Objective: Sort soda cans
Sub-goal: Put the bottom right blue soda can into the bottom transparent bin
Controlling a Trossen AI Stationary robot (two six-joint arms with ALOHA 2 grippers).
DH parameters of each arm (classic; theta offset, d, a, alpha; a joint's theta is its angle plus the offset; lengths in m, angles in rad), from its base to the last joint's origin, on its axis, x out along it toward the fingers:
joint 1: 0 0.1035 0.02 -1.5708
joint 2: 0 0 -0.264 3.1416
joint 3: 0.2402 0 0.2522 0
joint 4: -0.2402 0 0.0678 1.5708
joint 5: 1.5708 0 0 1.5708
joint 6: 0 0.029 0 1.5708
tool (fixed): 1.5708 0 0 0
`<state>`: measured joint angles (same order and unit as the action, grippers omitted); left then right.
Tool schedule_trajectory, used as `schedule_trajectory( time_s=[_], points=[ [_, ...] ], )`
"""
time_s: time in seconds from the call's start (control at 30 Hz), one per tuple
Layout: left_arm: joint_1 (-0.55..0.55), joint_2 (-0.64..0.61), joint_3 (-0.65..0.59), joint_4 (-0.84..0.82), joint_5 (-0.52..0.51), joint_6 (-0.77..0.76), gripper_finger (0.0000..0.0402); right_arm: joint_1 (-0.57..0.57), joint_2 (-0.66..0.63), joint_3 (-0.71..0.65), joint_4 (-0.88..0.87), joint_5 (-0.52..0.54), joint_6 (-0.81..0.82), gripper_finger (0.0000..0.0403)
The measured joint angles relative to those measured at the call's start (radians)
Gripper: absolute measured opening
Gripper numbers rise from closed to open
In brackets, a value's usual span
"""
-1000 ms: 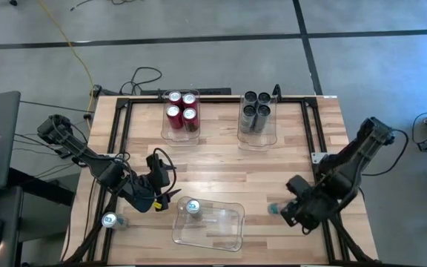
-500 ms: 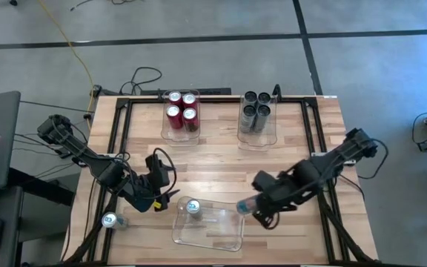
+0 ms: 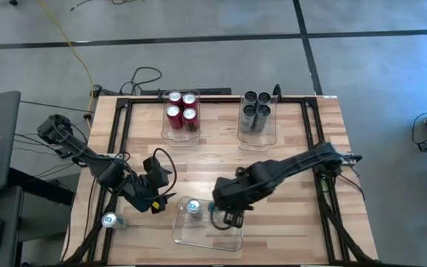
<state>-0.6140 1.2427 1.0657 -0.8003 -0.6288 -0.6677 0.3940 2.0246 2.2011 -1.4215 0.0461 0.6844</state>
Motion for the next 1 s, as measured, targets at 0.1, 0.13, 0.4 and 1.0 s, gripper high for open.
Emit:
schedule_trajectory(
  time_s=[0.1,0.13,0.4,1.0],
  points=[
    [0.000,0.000,0.000,-0.006,0.011,-0.010,0.0355,-0.015,0.057,0.027,-0.050,-0.027,-0.055,0.0221],
    [0.000,0.000,0.000,-0.005,0.019,-0.011,0.0355,-0.019,0.073,0.031,-0.055,-0.030,-0.068,0.0221],
    [0.000,0.000,0.000,-0.004,0.022,-0.011,0.0355,-0.023,0.128,0.032,-0.062,-0.057,-0.121,0.0222],
    [0.000,0.000,0.000,0.002,0.017,-0.011,0.0354,-0.064,0.223,0.032,-0.009,-0.086,-0.215,0.0242]
  ],
)
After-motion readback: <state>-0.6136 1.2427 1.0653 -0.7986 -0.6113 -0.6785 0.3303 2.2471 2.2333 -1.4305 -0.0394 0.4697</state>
